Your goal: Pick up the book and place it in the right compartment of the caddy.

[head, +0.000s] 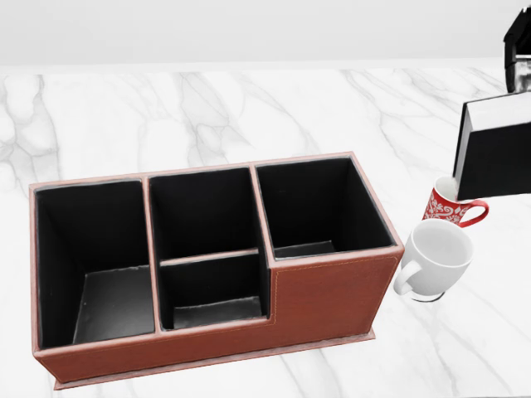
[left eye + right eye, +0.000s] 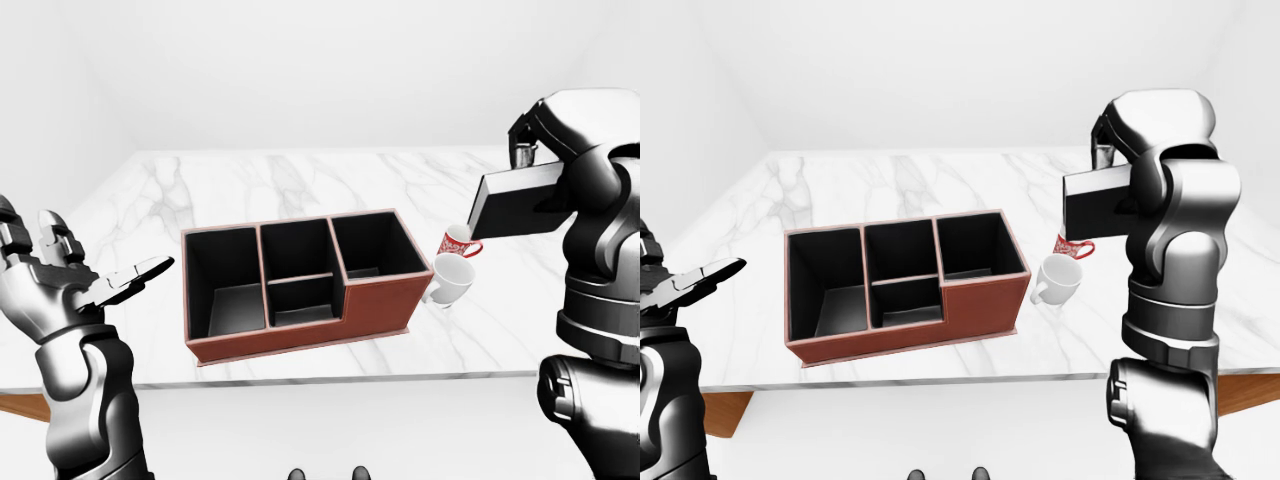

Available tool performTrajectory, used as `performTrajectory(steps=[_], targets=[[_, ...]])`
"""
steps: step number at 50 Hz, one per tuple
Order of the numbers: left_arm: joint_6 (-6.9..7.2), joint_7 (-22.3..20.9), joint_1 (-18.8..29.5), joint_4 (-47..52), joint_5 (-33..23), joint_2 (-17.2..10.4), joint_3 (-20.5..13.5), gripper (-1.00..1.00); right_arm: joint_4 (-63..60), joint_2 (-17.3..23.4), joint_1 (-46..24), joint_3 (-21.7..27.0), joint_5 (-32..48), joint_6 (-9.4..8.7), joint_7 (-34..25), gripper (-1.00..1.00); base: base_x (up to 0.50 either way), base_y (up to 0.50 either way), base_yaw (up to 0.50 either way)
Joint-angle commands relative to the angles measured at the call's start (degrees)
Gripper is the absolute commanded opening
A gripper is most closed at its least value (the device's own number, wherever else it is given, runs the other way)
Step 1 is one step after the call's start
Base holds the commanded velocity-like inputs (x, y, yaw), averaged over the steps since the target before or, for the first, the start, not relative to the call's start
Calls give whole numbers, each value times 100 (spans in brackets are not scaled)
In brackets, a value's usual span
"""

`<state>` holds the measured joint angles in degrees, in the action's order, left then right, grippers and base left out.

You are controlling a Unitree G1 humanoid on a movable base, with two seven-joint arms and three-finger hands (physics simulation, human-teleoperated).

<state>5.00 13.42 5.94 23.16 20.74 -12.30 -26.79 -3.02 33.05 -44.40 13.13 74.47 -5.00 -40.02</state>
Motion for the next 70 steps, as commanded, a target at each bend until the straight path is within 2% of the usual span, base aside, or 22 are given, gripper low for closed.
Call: performTrajectory(steps=[1,5,6,9,10,11,14,23,34,50,70], targets=[[0,-6,-4,-5,-2,-1,3,100,1238,-412,-1999,-631,242,0,2,-100,0,0,0],[0,-5,-15,34,0,2,-1,100,2261,-664,-2589,-866,210,0,2,-100,0,0,0],[0,-5,-3,5,-16,7,12,100,2444,-843,-2779,-779,-64,0,2,-100,0,0,0],[0,-8,5,1,-26,8,23,100,3147,-888,-3129,-961,-89,0,2,-100,0,0,0],[0,-22,8,-50,-32,10,18,100,3306,-1051,-3272,-923,-289,0,2,-100,0,0,0],[0,-23,10,-59,-24,5,11,100,3420,-1004,-3299,-1078,-108,0,2,-100,0,0,0],[0,-7,3,-15,-16,-1,14,100,3388,-1157,-3261,-1148,-125,0,2,-100,0,0,0],[0,-6,-6,0,-17,5,9,100,3842,-1522,-3267,-1169,-396,0,2,-100,0,0,0],[0,-1,12,-17,12,-5,-7,100,4321,-2055,-3323,-1429,-586,0,2,-100,0,0,0],[0,11,14,19,26,-10,-7,100,4782,-2315,-3181,-1550,-726,0,326,-100,0,0,0],[0,8,8,-11,17,4,1,100,5030,-2269,-3209,-1545,-771,0,454,-100,0,0,0]])
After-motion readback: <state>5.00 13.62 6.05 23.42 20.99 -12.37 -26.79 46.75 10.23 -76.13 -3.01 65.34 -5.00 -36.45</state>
